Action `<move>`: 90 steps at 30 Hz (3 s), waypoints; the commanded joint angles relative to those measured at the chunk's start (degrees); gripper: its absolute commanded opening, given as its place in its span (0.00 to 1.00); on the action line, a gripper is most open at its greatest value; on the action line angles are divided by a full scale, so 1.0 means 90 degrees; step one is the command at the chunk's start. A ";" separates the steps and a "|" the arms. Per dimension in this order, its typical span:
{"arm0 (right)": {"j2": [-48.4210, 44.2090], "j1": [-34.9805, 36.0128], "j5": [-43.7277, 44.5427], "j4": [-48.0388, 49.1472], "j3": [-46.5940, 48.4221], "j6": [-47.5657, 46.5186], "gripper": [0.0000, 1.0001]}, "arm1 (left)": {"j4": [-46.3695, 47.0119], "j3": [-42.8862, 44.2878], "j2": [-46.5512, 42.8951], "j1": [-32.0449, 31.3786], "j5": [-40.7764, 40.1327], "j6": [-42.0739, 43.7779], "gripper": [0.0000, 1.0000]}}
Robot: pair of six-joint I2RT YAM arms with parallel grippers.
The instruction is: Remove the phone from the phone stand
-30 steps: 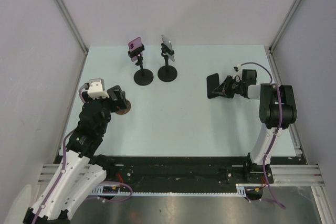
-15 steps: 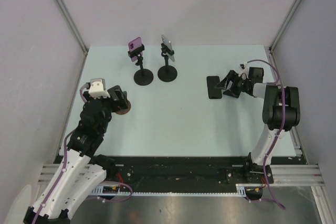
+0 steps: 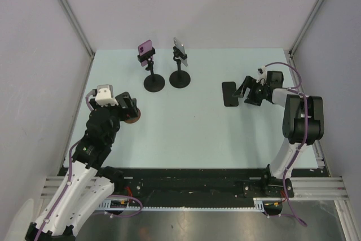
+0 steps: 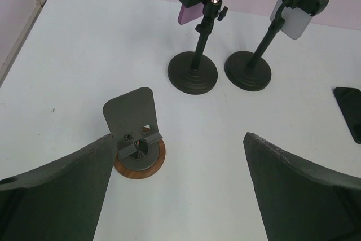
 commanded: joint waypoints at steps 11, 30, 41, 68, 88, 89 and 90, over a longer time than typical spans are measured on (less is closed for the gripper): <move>0.0052 0.0467 0.0625 -0.0562 -0.0034 0.0060 0.93 | 0.0200 -0.0077 -0.0104 -0.0019 -0.0174 -0.0182 1.00; -0.4077 0.2572 0.4571 -0.1745 -0.0248 -0.0350 1.00 | -0.0737 0.0859 0.2385 0.0186 -0.0419 -0.1704 1.00; -0.4938 0.3074 0.4249 -0.1111 -0.0922 -0.0409 0.99 | -0.0777 0.1300 0.3373 0.0771 -0.0935 -0.2019 1.00; -0.5446 0.3074 0.4250 -0.0836 -0.1430 -0.0770 1.00 | -0.0015 0.1749 0.4964 0.1251 -0.0995 -0.1784 0.92; -0.5690 0.3328 0.3928 -0.0661 -0.1567 -0.1463 1.00 | 0.0551 0.2881 0.5550 0.2949 0.1812 0.2384 0.23; -0.5681 0.3357 0.3918 -0.0660 -0.1567 -0.1493 1.00 | 0.0561 0.2940 0.5686 0.3240 0.2118 0.2579 0.23; -0.5661 0.3386 0.3898 -0.0651 -0.1567 -0.1522 1.00 | 0.0561 0.3047 0.5755 0.3388 0.2420 0.2658 0.23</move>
